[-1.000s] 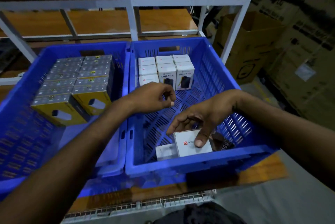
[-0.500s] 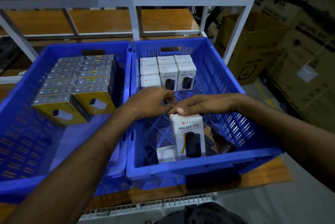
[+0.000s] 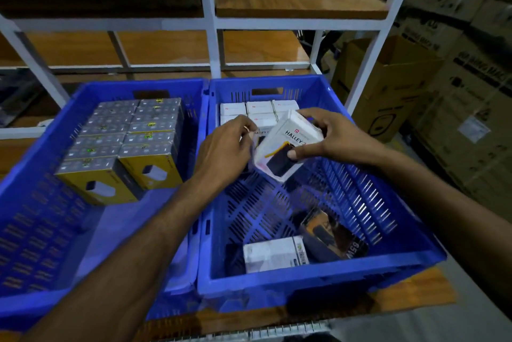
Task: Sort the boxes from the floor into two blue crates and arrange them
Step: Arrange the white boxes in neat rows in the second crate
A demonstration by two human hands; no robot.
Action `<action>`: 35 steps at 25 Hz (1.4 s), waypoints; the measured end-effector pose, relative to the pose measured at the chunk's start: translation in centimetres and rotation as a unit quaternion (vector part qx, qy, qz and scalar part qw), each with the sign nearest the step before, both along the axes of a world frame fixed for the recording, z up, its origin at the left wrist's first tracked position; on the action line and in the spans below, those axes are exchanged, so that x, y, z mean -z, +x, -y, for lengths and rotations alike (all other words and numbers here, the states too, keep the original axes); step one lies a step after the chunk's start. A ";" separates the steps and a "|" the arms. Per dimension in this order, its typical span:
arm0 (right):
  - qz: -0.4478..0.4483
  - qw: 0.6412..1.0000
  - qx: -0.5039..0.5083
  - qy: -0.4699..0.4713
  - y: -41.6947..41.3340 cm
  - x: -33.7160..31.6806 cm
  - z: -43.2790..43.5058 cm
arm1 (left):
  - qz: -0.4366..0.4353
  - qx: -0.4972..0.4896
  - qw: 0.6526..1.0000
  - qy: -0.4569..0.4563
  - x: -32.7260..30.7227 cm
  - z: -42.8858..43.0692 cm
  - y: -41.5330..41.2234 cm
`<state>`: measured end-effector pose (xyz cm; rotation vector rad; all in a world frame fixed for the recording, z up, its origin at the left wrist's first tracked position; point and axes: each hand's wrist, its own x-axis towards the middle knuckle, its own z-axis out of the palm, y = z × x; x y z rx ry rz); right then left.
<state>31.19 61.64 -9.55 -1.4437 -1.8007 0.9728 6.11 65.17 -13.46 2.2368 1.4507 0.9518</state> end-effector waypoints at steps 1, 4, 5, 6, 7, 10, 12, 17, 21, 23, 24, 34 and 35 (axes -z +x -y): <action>0.006 0.998 0.025 0.050 -0.2 0.1 0.1 | 0.013 -0.007 1.000 0.002 0.1 -0.2 0.0; -0.010 0.986 0.048 0.161 -0.7 0.3 0.3 | 0.058 -0.022 0.998 0.011 0.1 -0.2 0.1; -0.024 0.984 0.043 0.172 -0.6 0.4 0.3 | 0.073 -0.030 0.997 0.012 -0.1 -0.1 0.1; -0.035 0.983 0.043 0.177 -0.6 0.3 0.3 | 0.085 -0.039 0.996 0.013 -0.2 -0.2 0.1; -0.030 0.979 0.043 0.195 -0.6 0.3 0.4 | 0.094 -0.047 0.994 0.012 -0.3 -0.1 0.0; 0.126 0.918 0.029 0.374 -0.5 0.3 1.2 | 0.114 -0.068 0.991 0.012 -0.5 0.0 -0.2; 0.241 0.840 -0.016 0.486 -0.5 0.3 1.7 | 0.120 -0.073 0.990 0.011 -0.7 0.1 -0.2; 0.299 0.818 -0.052 0.489 -1.3 0.6 1.7 | 0.127 -0.066 0.990 0.009 -0.6 0.0 -0.2; 0.216 0.911 0.004 0.350 -2.6 -1.1 1.2 | 0.150 -0.073 0.986 0.005 -0.6 -0.6 -0.4; 0.184 0.935 0.029 0.302 -3.3 -1.8 1.0 | 0.166 -0.073 0.983 -0.003 -0.5 -0.7 -0.4; 0.180 0.938 0.036 0.296 -3.6 -2.0 1.0 | 0.176 -0.074 0.982 -0.005 -0.5 -0.8 -0.4; 0.289 0.910 -0.028 0.297 -1.4 3.0 -0.4 | 0.221 -0.078 0.972 -0.006 -0.3 -1.1 -0.6; 0.299 0.906 -0.024 0.299 -1.3 3.3 -0.2 | 0.222 -0.077 0.972 -0.003 -0.3 -1.1 -0.5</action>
